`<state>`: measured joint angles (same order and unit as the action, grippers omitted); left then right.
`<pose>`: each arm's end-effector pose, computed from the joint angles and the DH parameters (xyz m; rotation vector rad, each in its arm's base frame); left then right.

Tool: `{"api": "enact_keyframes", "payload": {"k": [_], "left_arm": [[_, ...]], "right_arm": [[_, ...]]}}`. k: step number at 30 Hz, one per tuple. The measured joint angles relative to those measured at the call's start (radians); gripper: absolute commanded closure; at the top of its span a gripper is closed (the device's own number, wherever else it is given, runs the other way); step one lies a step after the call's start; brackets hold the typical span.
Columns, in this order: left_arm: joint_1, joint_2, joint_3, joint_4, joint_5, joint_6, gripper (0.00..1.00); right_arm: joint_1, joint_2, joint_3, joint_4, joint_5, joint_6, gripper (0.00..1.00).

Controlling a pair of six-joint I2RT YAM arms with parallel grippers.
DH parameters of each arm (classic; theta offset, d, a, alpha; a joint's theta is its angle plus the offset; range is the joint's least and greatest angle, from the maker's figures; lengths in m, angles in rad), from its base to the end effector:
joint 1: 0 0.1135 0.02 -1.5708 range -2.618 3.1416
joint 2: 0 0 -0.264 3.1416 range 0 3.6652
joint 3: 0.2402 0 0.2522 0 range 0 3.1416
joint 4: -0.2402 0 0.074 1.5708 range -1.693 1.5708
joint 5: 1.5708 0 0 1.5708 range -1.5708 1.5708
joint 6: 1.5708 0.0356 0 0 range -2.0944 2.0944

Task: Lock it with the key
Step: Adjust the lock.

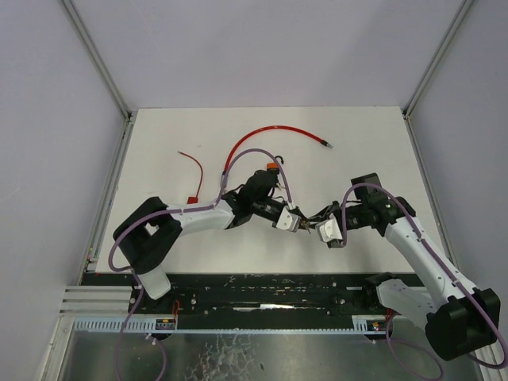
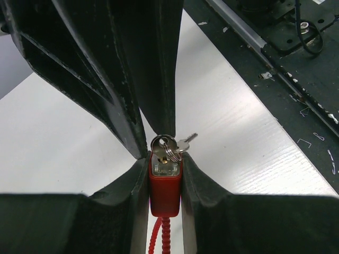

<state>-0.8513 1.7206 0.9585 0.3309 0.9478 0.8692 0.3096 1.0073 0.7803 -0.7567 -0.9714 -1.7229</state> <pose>0.2182 -0.2929 0.2092 1.7746 0.7358 -0.9256 0.1656 0.0838 0.2617 -1.9252 0.8056 0.4229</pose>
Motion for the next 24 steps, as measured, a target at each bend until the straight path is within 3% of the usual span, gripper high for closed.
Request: {"api": "enact_keyframes", "payload": {"k": [4,12,21,22,24], "left_arm": [[0.000,0.005,0.012,-0.025,0.011,0.005,1.00],[0.000,0.012,0.025,-0.068,0.023,0.008,1.00],[0.000,0.012,0.026,-0.073,0.015,-0.017,1.00],[0.000,0.012,0.026,-0.070,0.012,-0.024,1.00],[0.000,0.012,0.026,-0.067,0.007,-0.031,1.00]], "right_arm": [[0.015,0.006,0.000,0.000,0.021,-0.001,0.78],[0.031,0.010,0.000,-0.014,0.046,-0.014,1.00],[0.033,0.011,0.000,-0.009,0.050,0.021,1.00],[0.033,0.011,0.001,-0.006,0.051,0.034,0.96],[0.033,0.012,0.002,0.002,0.054,0.058,0.74]]}}
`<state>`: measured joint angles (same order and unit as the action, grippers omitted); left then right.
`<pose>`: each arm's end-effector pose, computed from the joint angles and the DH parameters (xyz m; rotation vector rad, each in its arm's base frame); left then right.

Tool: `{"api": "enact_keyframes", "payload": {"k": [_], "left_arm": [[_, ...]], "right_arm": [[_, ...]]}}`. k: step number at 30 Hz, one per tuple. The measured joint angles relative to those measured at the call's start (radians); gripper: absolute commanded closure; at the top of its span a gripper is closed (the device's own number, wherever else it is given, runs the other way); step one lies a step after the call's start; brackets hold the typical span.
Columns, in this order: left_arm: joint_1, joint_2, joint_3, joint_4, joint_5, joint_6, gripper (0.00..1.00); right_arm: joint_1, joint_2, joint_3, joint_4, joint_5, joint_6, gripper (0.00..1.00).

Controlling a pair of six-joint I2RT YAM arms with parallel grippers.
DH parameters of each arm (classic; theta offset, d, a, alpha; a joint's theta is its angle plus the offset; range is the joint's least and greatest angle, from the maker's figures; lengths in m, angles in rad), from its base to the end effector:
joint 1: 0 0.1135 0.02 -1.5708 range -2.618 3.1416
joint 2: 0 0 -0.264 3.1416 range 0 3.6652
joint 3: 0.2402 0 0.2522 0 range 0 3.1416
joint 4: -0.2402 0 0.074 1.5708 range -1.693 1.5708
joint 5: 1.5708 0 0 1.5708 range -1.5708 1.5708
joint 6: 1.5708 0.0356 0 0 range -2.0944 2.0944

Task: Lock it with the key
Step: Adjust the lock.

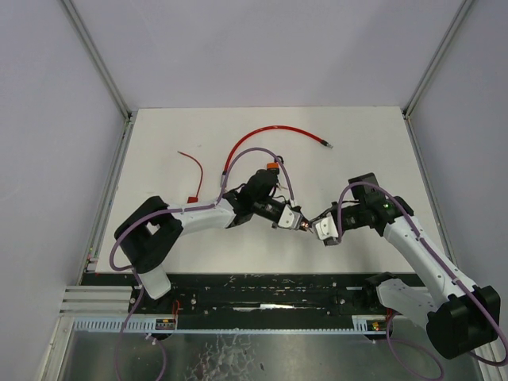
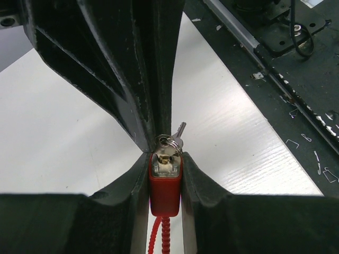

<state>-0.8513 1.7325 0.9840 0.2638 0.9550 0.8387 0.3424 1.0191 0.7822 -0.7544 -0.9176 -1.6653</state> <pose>0.2197 -0.2948 0.2073 1.7908 0.8063 -0.9771 0.1659 0.0891 0.2591 -1.9488 0.8720 0.4365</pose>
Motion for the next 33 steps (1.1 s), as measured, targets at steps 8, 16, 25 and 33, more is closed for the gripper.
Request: {"api": "enact_keyframes", "payload": {"k": [8,16,25,33], "left_arm": [[0.039,-0.004,-0.010,0.086,0.035,-0.116,1.00],[0.143,-0.003,-0.011,0.389,0.239,-0.580,1.00],[0.140,0.149,0.157,0.510,0.432,-0.974,1.00],[0.104,0.256,0.185,0.616,0.534,-1.169,1.00]], "right_arm": [[-0.059,-0.023,0.039,0.031,-0.016,0.204,0.46],[-0.225,-0.111,0.096,0.012,-0.129,0.245,0.17],[-0.226,-0.095,0.074,-0.166,-0.238,-0.079,0.05],[-0.200,-0.079,0.069,-0.236,-0.254,-0.216,0.10]]}}
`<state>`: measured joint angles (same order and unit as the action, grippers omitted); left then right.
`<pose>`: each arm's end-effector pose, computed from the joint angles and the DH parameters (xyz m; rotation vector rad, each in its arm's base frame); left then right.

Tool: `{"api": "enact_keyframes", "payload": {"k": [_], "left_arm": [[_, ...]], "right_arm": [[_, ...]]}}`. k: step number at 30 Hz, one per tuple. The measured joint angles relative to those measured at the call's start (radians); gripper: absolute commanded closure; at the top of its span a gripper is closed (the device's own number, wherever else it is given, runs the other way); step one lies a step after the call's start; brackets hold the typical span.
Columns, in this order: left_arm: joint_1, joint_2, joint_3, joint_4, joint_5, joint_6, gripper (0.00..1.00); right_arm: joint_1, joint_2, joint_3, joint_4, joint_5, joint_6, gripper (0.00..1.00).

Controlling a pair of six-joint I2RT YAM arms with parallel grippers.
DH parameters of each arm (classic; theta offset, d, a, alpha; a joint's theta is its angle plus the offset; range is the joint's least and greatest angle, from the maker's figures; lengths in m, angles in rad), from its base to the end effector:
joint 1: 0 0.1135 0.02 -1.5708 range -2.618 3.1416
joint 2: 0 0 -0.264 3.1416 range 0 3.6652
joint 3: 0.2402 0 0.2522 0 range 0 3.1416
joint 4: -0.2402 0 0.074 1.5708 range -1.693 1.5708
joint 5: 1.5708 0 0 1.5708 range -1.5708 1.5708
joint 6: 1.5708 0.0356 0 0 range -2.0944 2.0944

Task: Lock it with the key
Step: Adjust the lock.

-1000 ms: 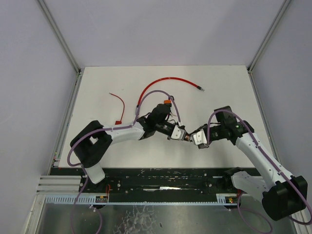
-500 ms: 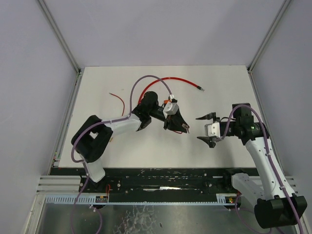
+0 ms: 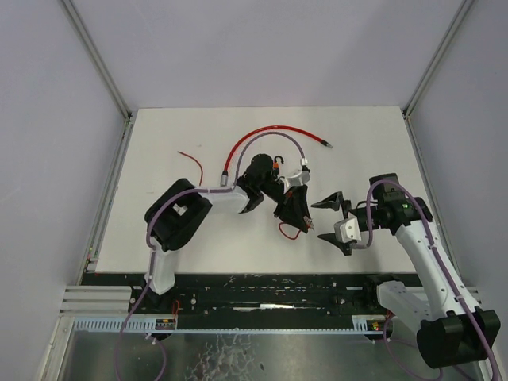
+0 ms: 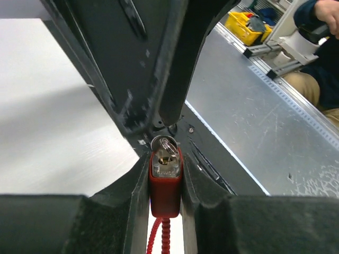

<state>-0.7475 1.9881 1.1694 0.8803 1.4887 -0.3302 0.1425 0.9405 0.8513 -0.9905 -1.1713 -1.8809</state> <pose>0.2802 -0.3081 0.2217 1.6226 1.0794 -1.8604 0.1489 0.0545 0.2872 -1.7981 0.7484 0.4547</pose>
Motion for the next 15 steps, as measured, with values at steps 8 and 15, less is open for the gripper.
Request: {"api": "enact_keyframes", "payload": {"k": [8,15], "left_arm": [[-0.032,0.150,0.062,0.492,0.056,-0.453,1.00],[-0.038,0.161,0.064,0.582,0.075,-0.562,1.00]], "right_arm": [[0.095,0.063,-0.018,0.027,0.030,0.024,0.21],[0.151,0.065,-0.026,0.100,0.049,0.084,0.37]]}}
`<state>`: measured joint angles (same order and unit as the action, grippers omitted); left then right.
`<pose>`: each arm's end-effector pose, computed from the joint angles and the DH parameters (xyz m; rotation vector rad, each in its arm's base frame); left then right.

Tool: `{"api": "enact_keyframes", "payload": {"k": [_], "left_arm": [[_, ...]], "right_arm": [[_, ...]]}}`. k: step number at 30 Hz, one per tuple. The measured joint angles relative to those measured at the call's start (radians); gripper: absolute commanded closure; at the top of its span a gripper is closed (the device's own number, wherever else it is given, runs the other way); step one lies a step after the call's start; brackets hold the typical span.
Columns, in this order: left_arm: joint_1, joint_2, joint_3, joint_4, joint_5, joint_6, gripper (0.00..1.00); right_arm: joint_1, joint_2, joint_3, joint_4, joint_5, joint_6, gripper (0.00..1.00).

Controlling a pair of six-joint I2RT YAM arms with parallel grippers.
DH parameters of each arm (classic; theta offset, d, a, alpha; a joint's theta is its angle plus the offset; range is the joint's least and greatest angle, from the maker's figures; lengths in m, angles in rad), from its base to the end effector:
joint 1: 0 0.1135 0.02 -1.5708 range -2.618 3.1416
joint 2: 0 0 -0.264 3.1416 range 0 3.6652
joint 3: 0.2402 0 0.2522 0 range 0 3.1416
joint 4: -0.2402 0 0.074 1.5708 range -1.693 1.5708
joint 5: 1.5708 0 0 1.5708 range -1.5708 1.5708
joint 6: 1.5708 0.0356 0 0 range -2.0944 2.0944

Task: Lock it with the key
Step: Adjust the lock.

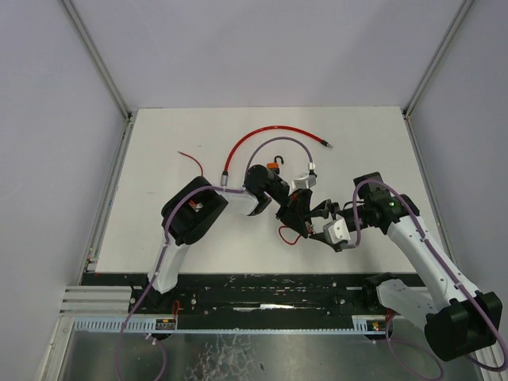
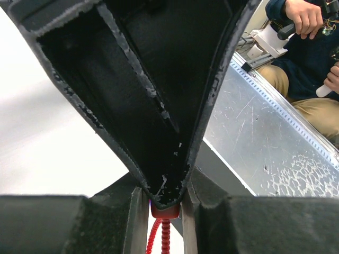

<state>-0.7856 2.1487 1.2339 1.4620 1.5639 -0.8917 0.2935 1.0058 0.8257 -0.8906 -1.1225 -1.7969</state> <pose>0.2750 -0.3255 0.2157 1.7031 1.0864 -1.9770 0.1566 0.0808 0.2731 -1.8715 0.7182 0.5638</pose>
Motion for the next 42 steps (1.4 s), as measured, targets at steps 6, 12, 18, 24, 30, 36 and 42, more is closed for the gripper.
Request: {"api": "enact_keyframes", "payload": {"k": [6,12,18,24,30,36,42], "left_arm": [[0.003,0.009,0.000,0.005,0.000,-0.023,0.98],[0.008,0.031,0.000,0.005,-0.005,-0.028,0.91],[0.016,0.032,0.000,0.005,-0.003,-0.016,0.77],[0.022,0.031,-0.007,0.004,-0.046,0.008,0.66],[0.022,0.024,-0.021,0.005,-0.108,0.035,0.59],[0.042,-0.019,-0.079,0.005,-0.173,0.087,0.45],[0.100,-0.137,-0.193,0.005,-0.250,0.213,0.28]], "right_arm": [[0.027,0.002,-0.002,0.056,0.035,0.049,0.48],[0.051,0.002,-0.022,0.088,0.093,0.093,0.51],[0.072,0.006,-0.023,0.115,0.124,0.112,0.60],[0.088,0.013,-0.023,0.142,0.165,0.129,0.71],[0.093,0.014,-0.023,0.154,0.203,0.153,0.78],[0.098,0.000,-0.026,0.186,0.236,0.189,0.82],[0.091,-0.010,-0.028,0.192,0.269,0.231,0.83]]}}
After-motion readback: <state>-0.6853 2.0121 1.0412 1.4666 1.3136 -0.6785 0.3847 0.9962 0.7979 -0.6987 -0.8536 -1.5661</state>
